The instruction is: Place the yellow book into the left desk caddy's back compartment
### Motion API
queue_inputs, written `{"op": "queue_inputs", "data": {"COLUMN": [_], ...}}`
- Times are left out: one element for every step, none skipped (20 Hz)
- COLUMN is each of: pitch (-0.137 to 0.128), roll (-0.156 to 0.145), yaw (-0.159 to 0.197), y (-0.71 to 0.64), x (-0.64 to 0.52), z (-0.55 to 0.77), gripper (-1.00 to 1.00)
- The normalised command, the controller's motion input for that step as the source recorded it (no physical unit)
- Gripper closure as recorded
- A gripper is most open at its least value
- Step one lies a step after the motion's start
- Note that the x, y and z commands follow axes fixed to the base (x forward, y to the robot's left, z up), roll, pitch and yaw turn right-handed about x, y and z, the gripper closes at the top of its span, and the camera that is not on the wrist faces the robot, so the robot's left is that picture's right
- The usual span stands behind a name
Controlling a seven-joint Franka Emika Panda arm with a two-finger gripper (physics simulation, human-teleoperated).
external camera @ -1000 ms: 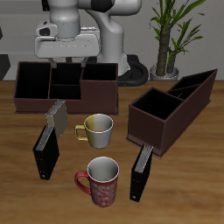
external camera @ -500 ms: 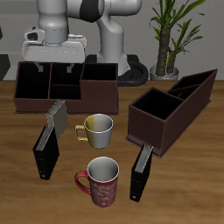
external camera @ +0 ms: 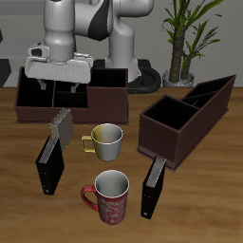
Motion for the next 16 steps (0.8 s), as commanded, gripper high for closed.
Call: {"op": "queue_inputs", "data": {"pitch": [0.017, 0.006, -0.045, 0.078, 0.010, -0.003, 0.029, 0.001, 0.001, 0.013, 0.001, 0.001, 0.019, 0.016, 0.032, 0.020], "roll": [-0.058, 0.028, 0.004, -0.011, -0.001, 0.004, -0.012, -0.020, -0.005, -0.028, -0.001, -0.054, 0.012, -0.033, -0.022, -0.006], "yaw": [-0.036, -0.054, -0.063, -0.018, -0.023, -0.045, -0.078, -0.098, -0.029, -0.020, 0.002, -0.029, -0.007, 0.007, -0.063, 0.030], "y": [0.03, 0.09, 0.08, 0.15, 0.04, 0.02, 0.01, -0.13, -0.10, -0.10, -0.06, -0.13, -0.03, -0.14, -0.12, -0.05], "x": [0.12, 0.07, 0.06, 0.21, 0.08, 0.02, 0.10, 0.03, 0.05, 0.08, 0.09, 0.07, 0.07, 0.08, 0.12, 0.10], "z": [-0.32, -0.20, -0.25, -0.55, -0.32, -0.14, -0.31, -0.25, -0.21, -0.23, -0.20, -0.23, -0.17, -0.22, -0.22, -0.20], "gripper": [-1.00, -1.00, -1.00, -1.00, -1.00, -1.00, -1.00, -1.00, -1.00, -1.00, -1.00, -1.00, -1.00, -1.00, -1.00, -1.00]}}
